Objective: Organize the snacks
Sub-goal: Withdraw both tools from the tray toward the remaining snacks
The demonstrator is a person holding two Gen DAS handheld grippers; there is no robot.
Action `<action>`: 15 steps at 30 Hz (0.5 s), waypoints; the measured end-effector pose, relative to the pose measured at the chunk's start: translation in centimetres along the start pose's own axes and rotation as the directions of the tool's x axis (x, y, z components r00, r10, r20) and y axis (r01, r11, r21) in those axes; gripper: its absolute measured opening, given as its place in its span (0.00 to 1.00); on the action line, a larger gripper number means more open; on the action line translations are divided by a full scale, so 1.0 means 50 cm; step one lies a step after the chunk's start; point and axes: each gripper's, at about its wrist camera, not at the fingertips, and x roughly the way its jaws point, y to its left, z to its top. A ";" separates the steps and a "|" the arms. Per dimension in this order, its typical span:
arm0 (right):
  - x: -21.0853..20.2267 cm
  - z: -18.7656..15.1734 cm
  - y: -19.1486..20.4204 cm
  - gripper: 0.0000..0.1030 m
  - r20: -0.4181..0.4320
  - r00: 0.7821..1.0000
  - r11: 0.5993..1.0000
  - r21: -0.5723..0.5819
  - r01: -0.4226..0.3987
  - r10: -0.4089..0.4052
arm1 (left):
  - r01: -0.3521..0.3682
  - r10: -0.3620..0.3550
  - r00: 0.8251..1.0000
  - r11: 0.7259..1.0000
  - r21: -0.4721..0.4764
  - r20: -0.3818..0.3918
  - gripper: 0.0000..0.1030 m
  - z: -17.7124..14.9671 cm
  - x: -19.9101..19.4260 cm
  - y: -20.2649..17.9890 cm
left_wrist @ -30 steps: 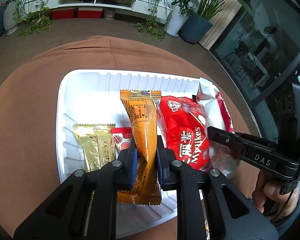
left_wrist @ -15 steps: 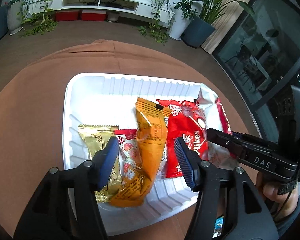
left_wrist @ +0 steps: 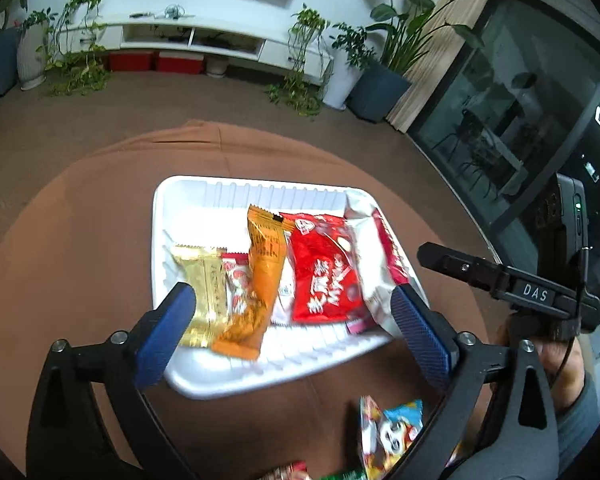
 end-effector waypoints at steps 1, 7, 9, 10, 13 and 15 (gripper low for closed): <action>-0.015 -0.008 0.000 0.84 0.005 1.000 1.000 -0.005 -0.007 0.007 | -0.007 0.007 1.000 1.000 0.004 0.008 0.99 -0.012 -0.019 -0.003; -0.097 -0.082 -0.006 0.84 0.048 0.998 0.999 -0.020 -0.035 0.036 | -0.017 0.018 0.999 1.000 -0.022 0.038 0.99 -0.101 -0.116 -0.006; -0.118 -0.111 -0.013 0.85 0.052 0.997 0.999 -0.014 -0.049 0.050 | -0.028 0.030 0.999 0.999 -0.045 0.036 0.99 -0.133 -0.133 -0.002; -0.131 -0.132 -0.016 0.85 0.053 0.997 0.998 -0.007 -0.061 0.062 | -0.034 0.036 0.999 0.998 -0.058 0.028 0.99 -0.154 -0.142 0.002; -0.154 -0.185 -0.020 0.85 0.051 0.995 0.997 0.004 -0.082 0.082 | -0.052 0.053 0.999 0.995 -0.080 0.009 0.99 -0.209 -0.161 0.004; -0.168 -0.219 -0.020 0.85 0.049 0.995 0.996 0.006 -0.092 0.092 | -0.057 0.057 0.998 0.995 -0.085 -0.010 0.99 -0.243 -0.169 0.002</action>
